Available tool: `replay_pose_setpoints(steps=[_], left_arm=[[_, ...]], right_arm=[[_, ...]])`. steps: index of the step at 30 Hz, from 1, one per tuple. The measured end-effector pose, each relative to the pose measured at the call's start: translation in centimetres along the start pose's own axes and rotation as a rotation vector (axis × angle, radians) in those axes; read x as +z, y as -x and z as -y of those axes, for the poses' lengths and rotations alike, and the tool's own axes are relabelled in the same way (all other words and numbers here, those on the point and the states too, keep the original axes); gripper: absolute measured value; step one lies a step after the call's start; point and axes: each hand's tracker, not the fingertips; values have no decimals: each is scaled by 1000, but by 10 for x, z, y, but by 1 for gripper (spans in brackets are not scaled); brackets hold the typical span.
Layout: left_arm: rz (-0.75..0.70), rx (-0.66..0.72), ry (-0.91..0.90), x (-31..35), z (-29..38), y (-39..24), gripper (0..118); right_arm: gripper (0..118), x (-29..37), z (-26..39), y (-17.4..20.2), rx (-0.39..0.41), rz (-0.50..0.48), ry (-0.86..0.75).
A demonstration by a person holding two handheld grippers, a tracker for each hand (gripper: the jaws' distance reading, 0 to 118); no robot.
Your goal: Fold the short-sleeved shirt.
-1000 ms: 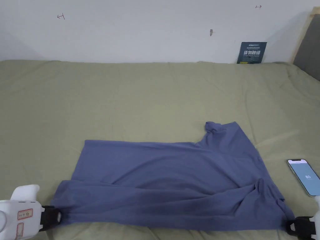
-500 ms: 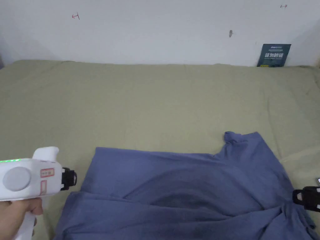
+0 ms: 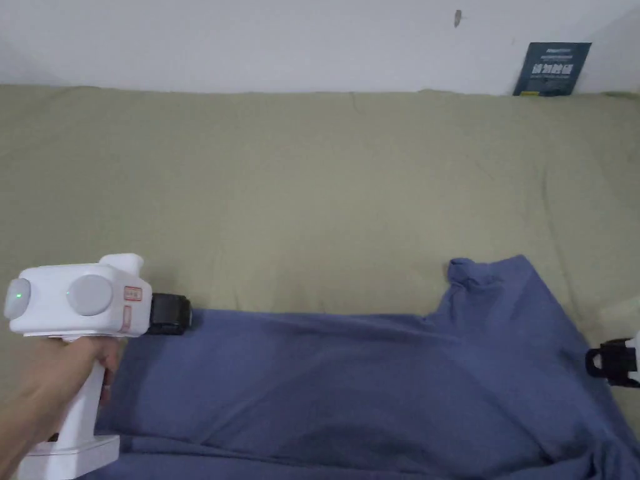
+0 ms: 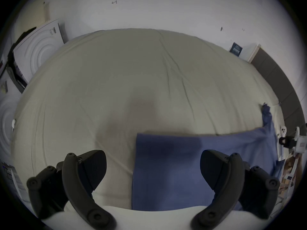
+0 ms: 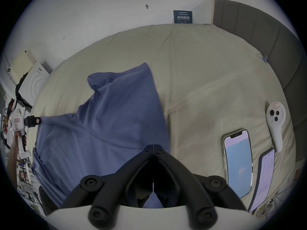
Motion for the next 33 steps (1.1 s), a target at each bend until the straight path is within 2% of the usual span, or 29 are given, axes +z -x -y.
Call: replay_pose_setpoints(steps=[1, 2, 3, 5, 7, 8, 11, 13, 15, 16, 17, 18, 19, 20, 21, 22, 23, 24, 25, 28, 31, 33], left_arm=[[31, 17, -7, 0, 0, 1, 10], [62, 14, -9, -1, 0, 1, 9], [16, -11, 1, 3, 0, -5, 9], [35, 0, 18, 10, -2, -10, 9], [33, -12, 29, 13, -1, -11, 9], [33, -16, 32, 21, 2, -18, 9], [33, -20, 37, 24, 8, -27, 9], [32, -10, 36, 5, -8, -2, 9], [26, -10, 29, 2, -13, 3, 9], [26, -10, 29, 8, -3, -9, 9], [26, -9, 29, 7, -3, -8, 9], [27, -7, 28, 8, -4, -7, 9], [30, -6, 30, 9, -4, -7, 9], [33, -5, 31, 12, -3, -7, 9], [37, -1, 33, 14, -2, -6, 9], [39, -3, 35, 18, -1, -4, 9], [42, -3, 31, 21, 0, -3, 9], [40, -1, 19, 34, 8, -12, 9], [54, 12, 15, 41, 10, -10, 9], [78, 45, -21, 60, 13, 2, 9], [82, 41, -44, 85, 21, 9, 9], [123, 66, -67, 101, 27, 15, 9]], right_arm=[[1, 2, 3, 10, 20, 16, -11], [6, -1, 0, 8, 20, 19, -11], [13, -5, -5, 5, 19, 18, -11], [33, -1, -9, 4, 5, 20, -32], [118, -8, -14, 0, -1, 13, -32], [116, -1, -18, -1, -18, 7, -97], [115, -8, -23, 4, -22, 24, 38], [111, -35, -33, 6, 44, 59, 76], [93, -46, -31, 15, 121, 97, 129], [92, -50, -30, 18, 203, 129, 114], [85, -50, -31, 16, 212, 80, 92], [65, -45, -34, 14, 203, 58, 94], [7, -39, -34, 13, 203, 62, 72], [0, -35, -35, 11, 196, 46, 26], [0, -10, -32, 19, 206, 34, -40], [0, -4, -31, 22, 134, 9, -3], [0, 2, -30, 24, 122, -26, -3], [0, 9, -27, 30, 121, -10, -16], [0, 16, -25, 12, 84, -42, -21], [0, 42, -19, 13, 78, -66, -54], [0, 59, -18, -3, 29, -125, -77], [0, 72, -14, 0, 36, -132, -84]])
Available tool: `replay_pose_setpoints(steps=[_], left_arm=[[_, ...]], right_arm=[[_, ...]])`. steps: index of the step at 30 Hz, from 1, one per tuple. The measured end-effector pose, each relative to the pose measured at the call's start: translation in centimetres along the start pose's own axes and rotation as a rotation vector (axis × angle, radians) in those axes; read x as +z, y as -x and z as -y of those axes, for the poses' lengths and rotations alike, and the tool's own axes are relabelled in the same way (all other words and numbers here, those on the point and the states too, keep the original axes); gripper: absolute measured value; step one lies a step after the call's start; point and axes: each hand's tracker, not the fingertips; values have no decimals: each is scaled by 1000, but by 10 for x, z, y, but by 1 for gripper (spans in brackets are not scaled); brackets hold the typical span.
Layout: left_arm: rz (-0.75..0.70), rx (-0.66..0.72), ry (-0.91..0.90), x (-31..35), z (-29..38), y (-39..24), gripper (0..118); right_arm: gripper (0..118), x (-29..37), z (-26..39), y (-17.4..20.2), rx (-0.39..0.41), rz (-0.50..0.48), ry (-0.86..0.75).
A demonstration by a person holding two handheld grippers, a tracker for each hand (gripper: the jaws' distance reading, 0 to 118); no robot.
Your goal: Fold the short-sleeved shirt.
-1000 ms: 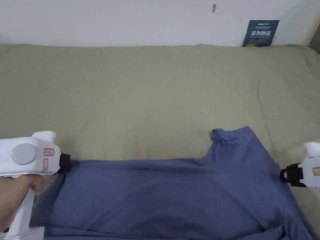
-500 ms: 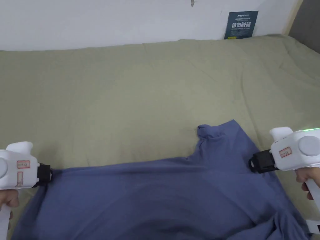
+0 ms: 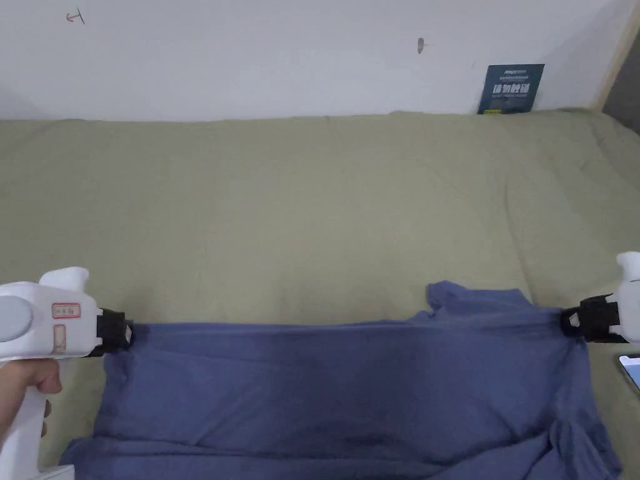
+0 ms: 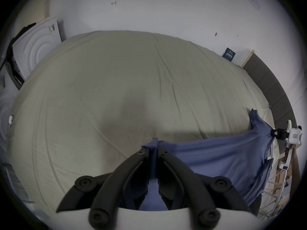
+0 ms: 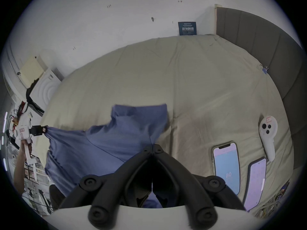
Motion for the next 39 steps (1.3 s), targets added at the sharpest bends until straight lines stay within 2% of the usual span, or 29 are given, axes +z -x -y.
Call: replay_pose_setpoints(steps=[3, 9, 15, 19, 23, 27, 30, 33, 35, 36, 38, 39], left_arm=[[21, 12, -31, 33, 16, -2, 9], [19, -7, -69, 74, 54, 16, 9], [19, 4, -73, 106, 108, 29, 9], [1, -4, -49, 112, 154, 32, 9], [1, 35, 6, 103, 187, 44, 9], [-6, 62, 36, 91, 205, 53, 9], [-10, 83, 48, 87, 209, 56, 9], [-20, 69, 61, 97, 210, 48, 9], [-9, 54, 61, 98, 207, 53, 9], [0, 50, 48, 100, 206, 54, 15], [-39, 37, 56, 101, 204, 55, 109], [-56, 34, 77, 100, 206, 56, 117]], right_arm=[[0, 29, 11, -4, -13, -38, -31], [0, 83, 60, 23, 26, -41, -73], [0, 109, 113, 8, 23, -52, -92], [0, 111, 154, 6, 9, -52, -63], [0, 112, 196, -4, -84, -36, -3], [0, 81, 213, -21, -110, -21, 44], [0, 68, 215, -26, -126, -18, 69], [0, 70, 211, -18, -87, -4, 91], [1, 70, 210, -19, -90, -3, 90], [10, 70, 215, -17, -111, 5, 84], [91, 72, 214, -13, -113, 105, 74], [118, 74, 215, -13, -96, 114, 64]])
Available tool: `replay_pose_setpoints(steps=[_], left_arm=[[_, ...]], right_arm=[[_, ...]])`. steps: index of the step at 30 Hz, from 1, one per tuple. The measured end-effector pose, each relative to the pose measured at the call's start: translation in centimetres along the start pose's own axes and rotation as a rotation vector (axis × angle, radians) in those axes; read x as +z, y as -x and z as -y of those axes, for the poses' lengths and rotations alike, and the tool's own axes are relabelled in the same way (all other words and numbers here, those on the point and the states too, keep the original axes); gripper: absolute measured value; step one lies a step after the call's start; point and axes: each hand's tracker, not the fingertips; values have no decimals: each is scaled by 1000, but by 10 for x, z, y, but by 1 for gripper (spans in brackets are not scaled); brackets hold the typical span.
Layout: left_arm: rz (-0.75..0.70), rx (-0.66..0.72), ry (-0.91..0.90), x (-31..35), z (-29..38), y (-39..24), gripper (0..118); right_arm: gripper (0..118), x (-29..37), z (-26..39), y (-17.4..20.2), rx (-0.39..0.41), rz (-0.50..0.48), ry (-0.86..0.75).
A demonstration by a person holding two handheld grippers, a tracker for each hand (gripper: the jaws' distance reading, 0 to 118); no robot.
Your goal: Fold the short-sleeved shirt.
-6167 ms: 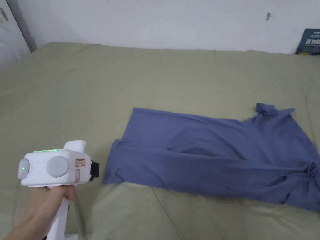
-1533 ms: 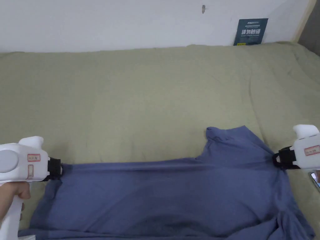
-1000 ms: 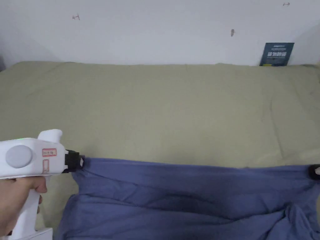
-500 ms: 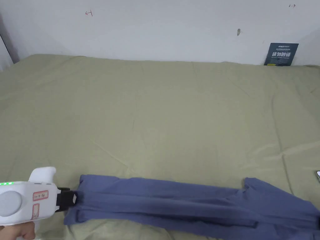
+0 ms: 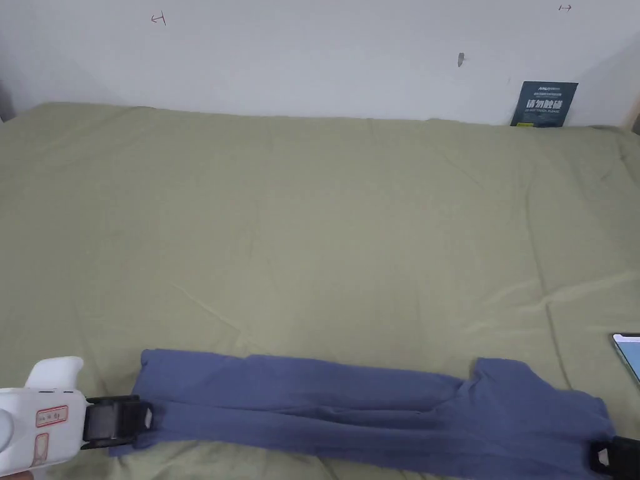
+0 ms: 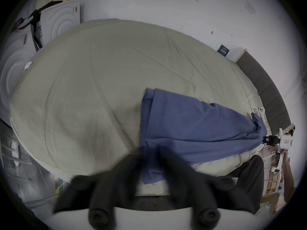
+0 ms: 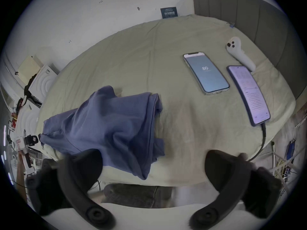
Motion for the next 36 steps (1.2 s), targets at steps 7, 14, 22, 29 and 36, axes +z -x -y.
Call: replay_pose_setpoints(steps=[7, 14, 22, 29, 36], left_arm=[[31, 45, -12, 31, -20, 25, 109], [194, 199, -51, 17, -38, 43, 0], [337, 186, 19, -8, -49, 48, 0], [575, 125, 130, -27, -63, 36, 116], [601, 134, 201, -75, -77, 54, 116]], right_arm=[[108, 33, 5, 31, -70, -38, -44], [0, 47, 2, 79, 12, -7, -146], [0, 58, -5, 116, 18, -83, -199], [0, 53, -4, 118, 18, -98, -199], [0, 49, -1, 118, 16, -74, -174]])
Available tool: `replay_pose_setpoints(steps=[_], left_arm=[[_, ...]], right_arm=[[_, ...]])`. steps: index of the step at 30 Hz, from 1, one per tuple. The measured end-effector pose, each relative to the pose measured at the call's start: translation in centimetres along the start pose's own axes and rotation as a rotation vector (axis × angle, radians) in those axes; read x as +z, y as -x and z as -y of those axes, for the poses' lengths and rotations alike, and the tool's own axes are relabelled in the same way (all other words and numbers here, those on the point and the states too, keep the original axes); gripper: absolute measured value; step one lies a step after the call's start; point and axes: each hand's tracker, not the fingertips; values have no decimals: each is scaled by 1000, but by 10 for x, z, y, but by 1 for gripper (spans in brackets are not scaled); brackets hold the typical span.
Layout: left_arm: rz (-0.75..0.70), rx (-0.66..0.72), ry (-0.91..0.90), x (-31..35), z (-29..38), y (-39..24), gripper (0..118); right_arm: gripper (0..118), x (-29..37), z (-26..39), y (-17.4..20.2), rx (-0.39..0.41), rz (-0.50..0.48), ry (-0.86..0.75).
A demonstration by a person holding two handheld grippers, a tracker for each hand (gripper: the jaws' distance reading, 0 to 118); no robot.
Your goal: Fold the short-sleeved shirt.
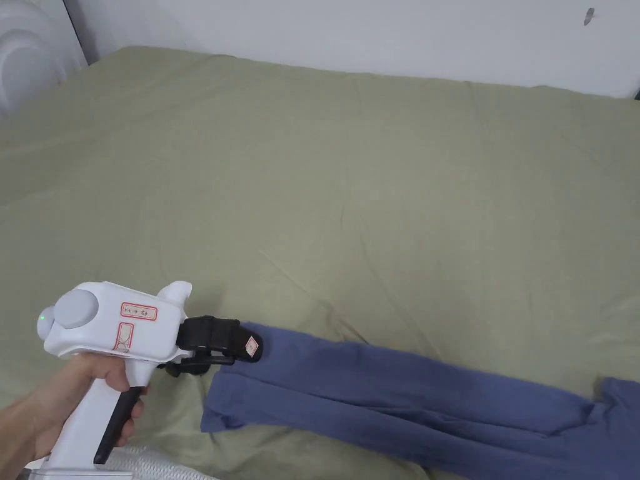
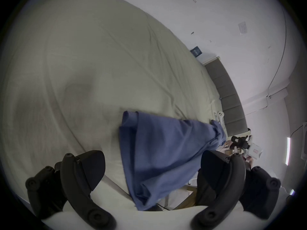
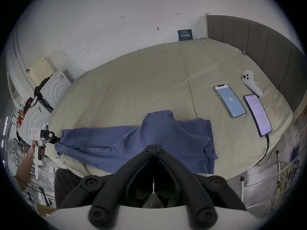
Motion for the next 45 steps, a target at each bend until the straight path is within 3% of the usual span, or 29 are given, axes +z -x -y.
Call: replay_pose_setpoints(steps=[5, 8, 9, 10, 11, 13, 15, 19, 23, 26, 32, 37, 45], left_arm=[[216, 82, 77, -25, 9, -3, 116], [212, 94, 53, -30, 7, -6, 111], [211, 87, 52, -29, 6, -8, 94], [183, 78, 37, -26, 5, -9, 31], [153, 78, 32, -24, 5, -9, 6], [21, 69, 7, -34, 14, -15, 6], [77, 69, 52, -43, 21, -18, 5], [-21, 101, -55, -22, 14, -11, 5], [-37, 141, -111, 0, 8, 11, 5], [-38, 138, -120, 21, 19, -7, 5], [-138, 174, -200, 79, 16, 7, 5], [-224, 145, -181, 96, 15, 0, 5], [-340, -13, -158, 96, 12, -64, 5]], right_arm=[[0, -4, 0, -2, -5, 0, 12], [0, -6, 2, -2, -7, -11, 18], [0, -6, 2, 0, -2, -15, 20], [0, -6, 3, 1, 2, -17, 21], [0, -6, 3, 1, 10, -24, 23], [0, -4, 2, 6, 26, -34, 19], [0, 0, 1, 7, 34, -34, 7], [0, 5, -3, 4, 38, -41, -15], [0, 11, -6, 1, 32, -37, -32], [0, 12, -5, 0, 29, -32, -43], [0, 10, -6, -6, 2, -32, -49], [0, 12, -8, -6, 8, -39, -66], [0, 17, -5, -6, 26, -45, -73]])
